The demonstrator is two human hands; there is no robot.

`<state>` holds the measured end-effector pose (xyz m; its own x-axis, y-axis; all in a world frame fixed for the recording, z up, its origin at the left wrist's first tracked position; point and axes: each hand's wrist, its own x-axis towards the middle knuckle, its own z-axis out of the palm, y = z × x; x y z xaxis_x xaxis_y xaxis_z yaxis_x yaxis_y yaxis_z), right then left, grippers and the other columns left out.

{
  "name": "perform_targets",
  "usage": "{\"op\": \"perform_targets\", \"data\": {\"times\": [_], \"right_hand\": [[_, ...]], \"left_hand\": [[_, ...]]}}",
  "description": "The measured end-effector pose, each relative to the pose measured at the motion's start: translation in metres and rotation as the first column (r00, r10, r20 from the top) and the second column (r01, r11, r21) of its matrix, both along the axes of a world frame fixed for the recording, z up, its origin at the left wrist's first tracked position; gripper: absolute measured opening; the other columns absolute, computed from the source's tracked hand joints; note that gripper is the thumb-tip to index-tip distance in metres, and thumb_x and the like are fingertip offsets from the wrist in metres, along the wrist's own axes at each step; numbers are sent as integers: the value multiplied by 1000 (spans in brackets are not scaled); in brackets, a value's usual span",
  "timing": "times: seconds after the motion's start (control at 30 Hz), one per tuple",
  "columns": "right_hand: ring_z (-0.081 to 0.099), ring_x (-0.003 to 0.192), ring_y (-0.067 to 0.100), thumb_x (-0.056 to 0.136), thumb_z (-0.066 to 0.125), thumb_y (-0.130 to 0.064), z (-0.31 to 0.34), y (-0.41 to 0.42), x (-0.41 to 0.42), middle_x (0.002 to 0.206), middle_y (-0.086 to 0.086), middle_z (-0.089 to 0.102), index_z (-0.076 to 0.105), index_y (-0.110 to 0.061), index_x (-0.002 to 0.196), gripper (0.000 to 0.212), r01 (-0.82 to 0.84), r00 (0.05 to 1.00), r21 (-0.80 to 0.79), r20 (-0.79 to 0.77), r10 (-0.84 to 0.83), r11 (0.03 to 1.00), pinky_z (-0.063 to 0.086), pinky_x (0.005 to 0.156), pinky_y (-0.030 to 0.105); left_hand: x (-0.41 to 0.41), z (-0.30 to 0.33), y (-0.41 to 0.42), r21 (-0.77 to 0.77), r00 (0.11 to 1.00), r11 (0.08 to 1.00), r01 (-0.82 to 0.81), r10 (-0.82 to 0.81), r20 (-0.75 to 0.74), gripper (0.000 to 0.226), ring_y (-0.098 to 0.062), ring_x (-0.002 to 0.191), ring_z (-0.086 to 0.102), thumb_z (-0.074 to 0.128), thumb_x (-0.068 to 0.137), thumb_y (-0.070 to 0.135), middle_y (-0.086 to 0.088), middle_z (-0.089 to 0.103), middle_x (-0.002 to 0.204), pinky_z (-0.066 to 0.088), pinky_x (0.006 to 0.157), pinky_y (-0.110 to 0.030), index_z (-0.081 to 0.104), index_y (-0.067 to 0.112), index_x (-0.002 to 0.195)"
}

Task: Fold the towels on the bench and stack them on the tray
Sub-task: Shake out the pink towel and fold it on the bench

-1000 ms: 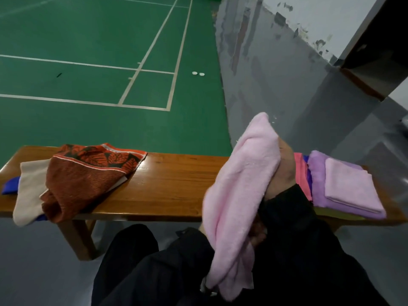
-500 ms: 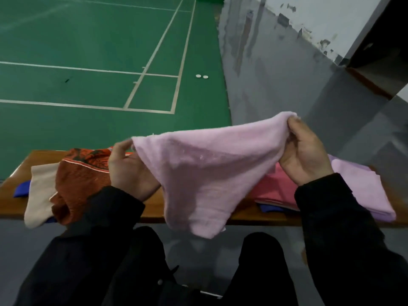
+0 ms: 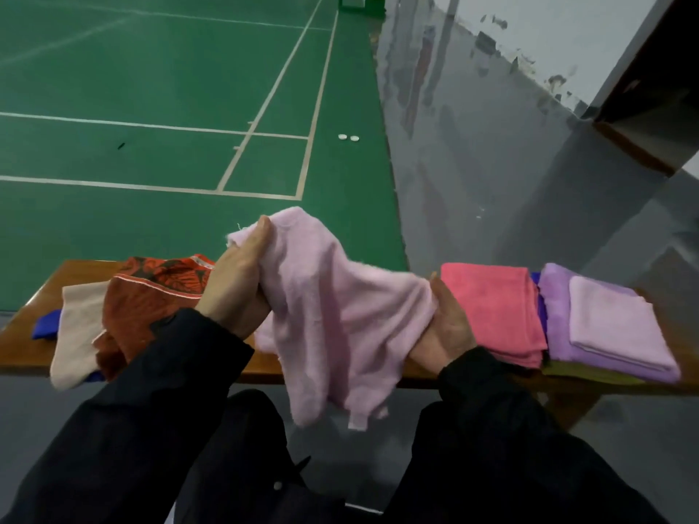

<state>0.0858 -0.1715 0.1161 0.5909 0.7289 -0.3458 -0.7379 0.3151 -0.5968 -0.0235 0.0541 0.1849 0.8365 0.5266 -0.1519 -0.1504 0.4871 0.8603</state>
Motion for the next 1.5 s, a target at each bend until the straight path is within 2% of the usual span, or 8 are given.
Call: {"op": "perform_targets", "data": {"times": [0.07,0.37,0.5,0.83,0.9,0.97,1.27,1.5], "right_hand": [[64,121,34,91,71,-46,9,4,5,135,23,64,75,-12,122,46,36,994,-93,109,-25,995,44,113,52],[61,128,33,99,58,-46,42,0,36,137,21,63,57,-4,141,60,134,951,-107,292,-98,985,48,108,49],[69,105,28,97,64,-9,64,-9,53,112,19,71,66,2,121,27,329,836,-72,485,-255,942,54,95,44],[60,123,28,102,50,-16,137,-24,57,119,14,66,64,-5,120,25,197,885,188,388,-257,962,43,114,46],[59,126,29,102,46,-12,141,-25,57,124,14,64,60,-5,126,29,193,903,224,342,-262,955,44,113,46],[59,126,30,100,47,-10,140,-24,55,125,14,63,58,-5,128,31,205,910,232,313,-273,951,44,113,45],[56,133,27,98,64,-21,117,-31,67,134,11,61,65,-12,115,19,234,914,232,280,-295,944,43,113,45],[64,113,24,93,68,-16,109,-35,73,111,11,69,70,-8,107,16,435,737,127,519,-433,892,49,105,36]], "left_hand": [[-4,1,3,3,1000,1000,-2,2,12,53,-28,123,65,54,103,42,-20,68,128,52,100,-42,57,1,135],[-5,6,28,207,996,977,41,-23,-87,37,-24,108,71,57,103,33,-18,73,115,57,94,-39,67,2,120],[-2,6,52,795,964,606,-19,223,-146,26,-19,85,72,63,93,29,-3,77,93,56,79,-36,78,9,100],[19,44,60,677,966,732,-76,221,-131,15,-3,69,69,70,94,22,-1,76,85,52,60,-19,73,7,93],[17,48,64,390,993,917,82,-40,-114,17,-16,88,71,65,95,18,-8,76,97,57,73,-25,72,6,106],[12,44,67,163,948,937,308,-317,34,26,-24,97,67,60,94,11,-10,69,106,57,87,-36,68,9,118],[33,29,69,656,997,754,37,16,-74,25,-14,105,71,49,105,9,-1,77,107,54,93,-28,73,13,111],[35,26,80,608,985,777,-163,168,49,16,-18,93,68,64,96,23,-8,76,105,54,84,-38,78,17,100]]}}
